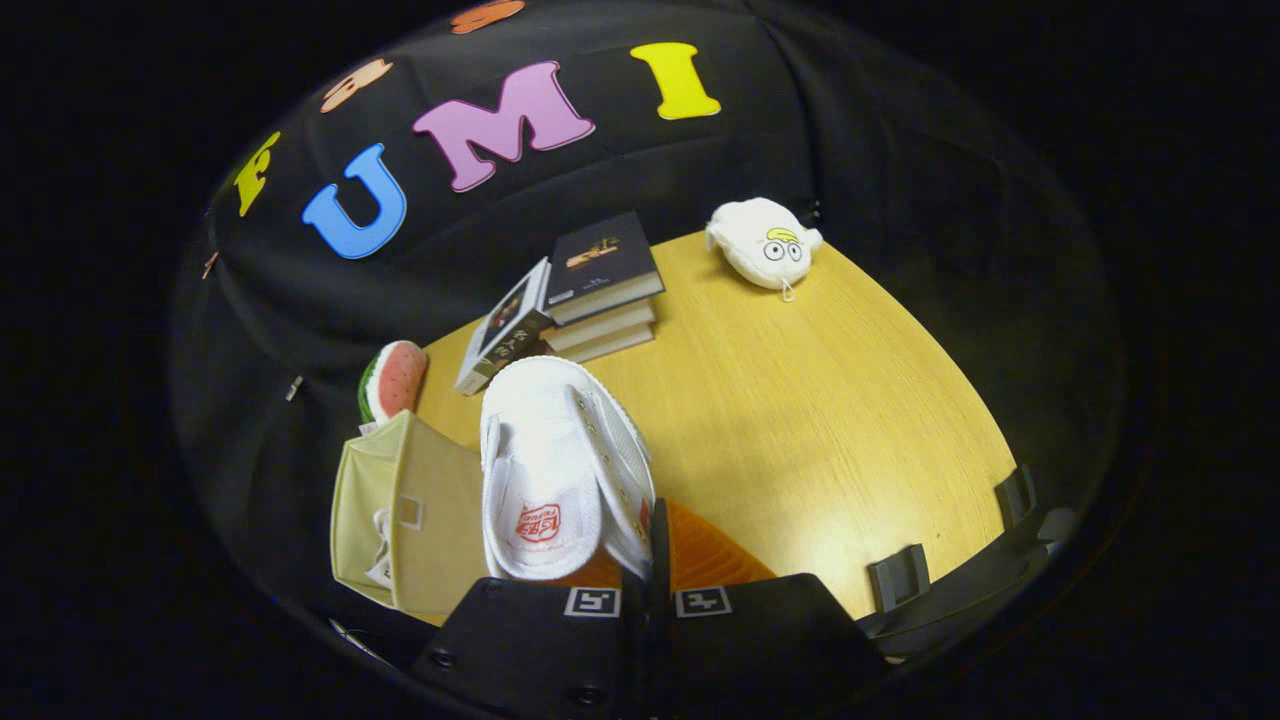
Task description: Open the storage box then place both shoes into the box .Put the left shoe in first, then the right shoe, with the right side of both shoes facing outward in a uniform manner.
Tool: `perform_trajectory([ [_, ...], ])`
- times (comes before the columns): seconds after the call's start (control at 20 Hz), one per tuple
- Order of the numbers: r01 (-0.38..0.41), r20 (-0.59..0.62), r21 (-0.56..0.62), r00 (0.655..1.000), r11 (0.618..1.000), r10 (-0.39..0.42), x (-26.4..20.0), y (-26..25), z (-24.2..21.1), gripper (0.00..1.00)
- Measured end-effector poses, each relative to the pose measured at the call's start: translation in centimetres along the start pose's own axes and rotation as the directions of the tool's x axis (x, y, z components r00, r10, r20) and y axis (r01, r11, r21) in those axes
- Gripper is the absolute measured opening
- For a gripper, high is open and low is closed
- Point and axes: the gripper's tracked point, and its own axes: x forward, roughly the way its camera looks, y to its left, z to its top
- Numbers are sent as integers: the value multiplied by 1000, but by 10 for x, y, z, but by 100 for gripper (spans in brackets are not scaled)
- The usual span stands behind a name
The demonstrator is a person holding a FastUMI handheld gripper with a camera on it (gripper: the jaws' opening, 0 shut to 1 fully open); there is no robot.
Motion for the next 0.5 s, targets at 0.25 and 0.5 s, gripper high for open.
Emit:
perform_trajectory([
  [0.25,-138,-24,-23,990,990,137,-14,121,13,5],
  [0.5,-143,-177,14,974,990,143,7,203,-34,5],
])
